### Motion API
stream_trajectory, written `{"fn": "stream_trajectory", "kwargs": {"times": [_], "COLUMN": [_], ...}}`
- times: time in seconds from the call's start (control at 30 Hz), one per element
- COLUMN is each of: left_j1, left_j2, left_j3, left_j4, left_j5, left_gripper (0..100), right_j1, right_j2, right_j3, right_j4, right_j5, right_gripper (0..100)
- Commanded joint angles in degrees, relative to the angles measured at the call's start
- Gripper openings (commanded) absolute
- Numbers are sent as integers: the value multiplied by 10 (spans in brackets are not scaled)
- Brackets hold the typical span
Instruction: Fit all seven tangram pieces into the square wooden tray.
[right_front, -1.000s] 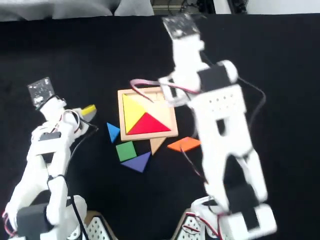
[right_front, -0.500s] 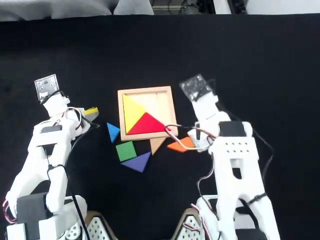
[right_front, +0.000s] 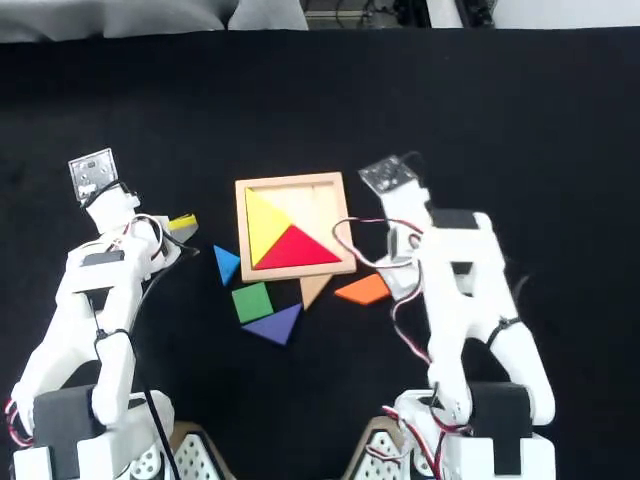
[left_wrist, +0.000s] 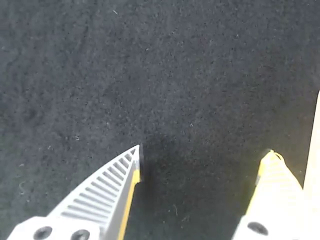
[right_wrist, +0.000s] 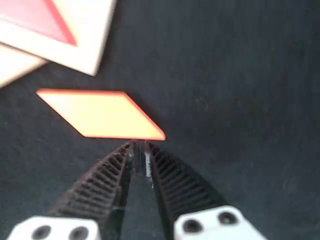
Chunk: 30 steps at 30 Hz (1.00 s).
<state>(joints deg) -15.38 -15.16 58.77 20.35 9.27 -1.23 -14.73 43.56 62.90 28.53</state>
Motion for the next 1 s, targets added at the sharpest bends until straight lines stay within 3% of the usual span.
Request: {"fn": "stream_trajectory", "kwargs": {"times": [0.0, 0.17, 0.37, 0.57, 0.87, 0.97], "left_j1": [6, 6, 6, 6, 7, 7], "left_j2": [-3, -3, -3, -3, -3, -3], "left_j3": [-33, -34, -34, -34, -35, -35], "left_j4": [5, 5, 5, 5, 5, 5], "left_j5": [-4, -5, -6, -6, -7, -7], "left_gripper": [359, 359, 359, 359, 359, 359], "right_j1": [-47, -45, -4, 18, 16, -4], "right_j2": [-17, 3, 70, 159, 142, 124], "right_j3": [-28, -24, -58, -89, -86, -75], "right_j4": [-26, -57, -89, -87, 43, 117], "right_j5": [-12, -91, -125, -123, -25, 59], "right_gripper": [46, 175, 11, 25, 25, 25]}}
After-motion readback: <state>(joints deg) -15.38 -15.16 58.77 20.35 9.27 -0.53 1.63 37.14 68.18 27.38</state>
